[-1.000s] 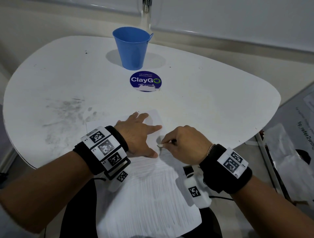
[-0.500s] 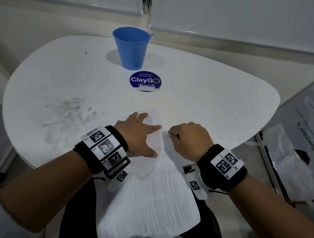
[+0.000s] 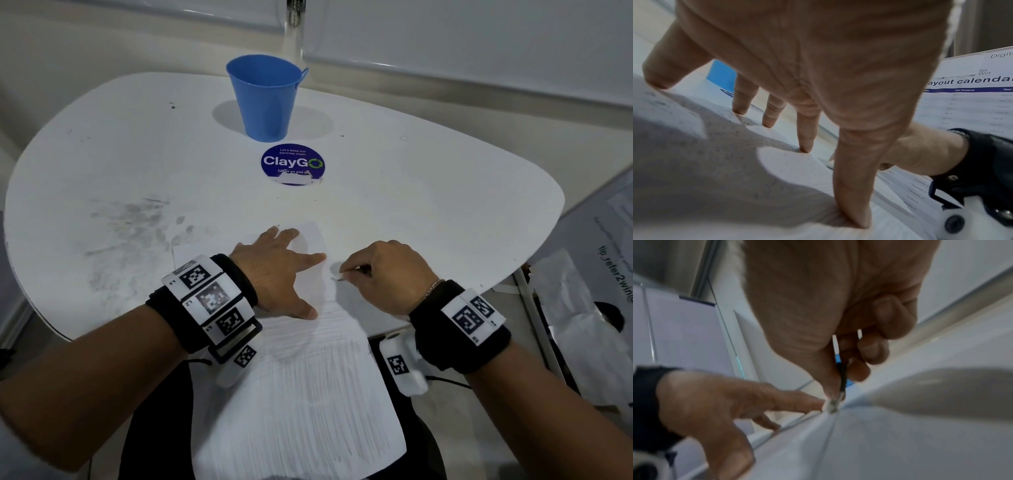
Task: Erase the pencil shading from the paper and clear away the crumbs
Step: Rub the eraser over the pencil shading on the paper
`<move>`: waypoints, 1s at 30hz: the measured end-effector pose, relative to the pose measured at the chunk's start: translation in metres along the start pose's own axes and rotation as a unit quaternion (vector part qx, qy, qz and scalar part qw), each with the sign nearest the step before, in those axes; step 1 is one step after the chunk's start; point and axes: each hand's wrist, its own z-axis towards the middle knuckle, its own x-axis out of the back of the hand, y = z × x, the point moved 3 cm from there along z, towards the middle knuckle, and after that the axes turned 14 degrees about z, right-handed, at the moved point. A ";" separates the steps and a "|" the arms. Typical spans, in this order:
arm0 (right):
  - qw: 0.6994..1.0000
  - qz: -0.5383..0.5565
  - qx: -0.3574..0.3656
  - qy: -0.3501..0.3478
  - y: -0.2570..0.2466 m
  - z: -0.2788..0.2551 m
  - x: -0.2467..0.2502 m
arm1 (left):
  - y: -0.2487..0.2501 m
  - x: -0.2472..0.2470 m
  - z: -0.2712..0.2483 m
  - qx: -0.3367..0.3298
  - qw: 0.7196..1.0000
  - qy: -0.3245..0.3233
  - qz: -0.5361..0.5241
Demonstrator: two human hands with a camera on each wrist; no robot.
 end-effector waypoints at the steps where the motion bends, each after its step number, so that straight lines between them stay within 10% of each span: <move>1: 1.000 0.010 0.002 0.019 0.000 0.001 -0.003 | 0.000 0.000 0.000 0.000 1.000 0.001 -0.001; 30: 0.999 -0.010 0.034 -0.012 -0.030 -0.019 -0.020 | -0.001 -0.001 0.001 -0.001 1.000 0.000 -0.005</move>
